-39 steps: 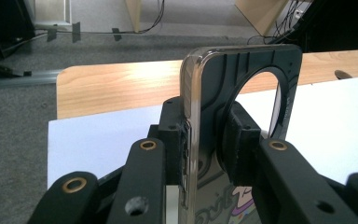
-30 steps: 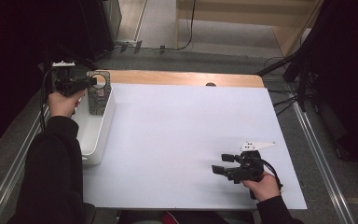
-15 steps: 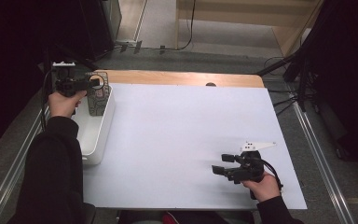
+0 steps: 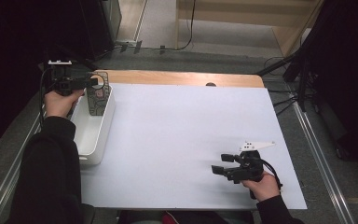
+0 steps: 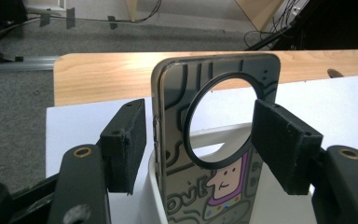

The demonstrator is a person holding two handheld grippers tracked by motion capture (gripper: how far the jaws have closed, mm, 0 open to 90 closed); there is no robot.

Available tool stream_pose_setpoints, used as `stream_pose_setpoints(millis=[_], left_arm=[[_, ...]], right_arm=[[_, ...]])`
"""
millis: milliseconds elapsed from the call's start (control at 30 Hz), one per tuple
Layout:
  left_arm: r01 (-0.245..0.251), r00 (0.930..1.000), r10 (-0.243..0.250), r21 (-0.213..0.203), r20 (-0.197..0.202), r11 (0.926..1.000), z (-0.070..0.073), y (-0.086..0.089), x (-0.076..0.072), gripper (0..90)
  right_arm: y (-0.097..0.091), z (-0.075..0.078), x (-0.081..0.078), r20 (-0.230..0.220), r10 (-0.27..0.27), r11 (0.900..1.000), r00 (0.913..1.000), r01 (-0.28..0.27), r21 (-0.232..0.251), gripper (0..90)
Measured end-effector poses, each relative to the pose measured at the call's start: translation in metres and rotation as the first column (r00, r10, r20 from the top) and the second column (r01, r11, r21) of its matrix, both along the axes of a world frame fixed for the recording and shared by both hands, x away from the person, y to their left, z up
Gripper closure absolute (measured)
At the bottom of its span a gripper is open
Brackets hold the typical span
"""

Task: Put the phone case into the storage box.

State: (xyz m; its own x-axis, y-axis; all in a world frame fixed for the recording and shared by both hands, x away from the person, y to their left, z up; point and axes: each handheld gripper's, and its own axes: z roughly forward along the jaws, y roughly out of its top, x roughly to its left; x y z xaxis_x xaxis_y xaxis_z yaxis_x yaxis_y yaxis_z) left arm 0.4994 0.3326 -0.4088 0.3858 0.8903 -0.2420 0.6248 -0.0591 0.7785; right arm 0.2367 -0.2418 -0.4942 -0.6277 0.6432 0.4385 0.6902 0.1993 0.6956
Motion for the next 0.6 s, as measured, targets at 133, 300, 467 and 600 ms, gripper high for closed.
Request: stream_pose_setpoints(millis=[133, 300, 467, 600], left_arm=[[0.004, 0.9999, -0.005, -0.016, -0.012, 0.9999, 0.005, 0.004, -0.003, 35.9], [0.010, 0.9994, -0.011, -0.008, -0.034, 0.9999, 0.008, 0.006, -0.008, 35.8], [0.026, 0.9980, -0.027, -0.016, -0.056, 0.9995, 0.010, 0.007, -0.013, 32.8], [0.030, 0.9984, -0.030, -0.004, -0.048, 0.9995, 0.015, 0.007, -0.019, 32.9]], right_arm=[[0.002, 0.000, 0.002, 0.001, 0.004, 1.0000, 1.0000, -0.004, -0.006, 21.6], [0.004, 0.000, 0.005, -0.005, 0.011, 0.9999, 0.9999, -0.011, -0.011, 20.7], [0.005, 0.001, 0.007, -0.004, 0.018, 0.9997, 0.9998, -0.018, -0.014, 20.4], [0.006, 0.002, 0.009, 0.000, 0.014, 0.9996, 0.9999, -0.014, -0.023, 20.3]])
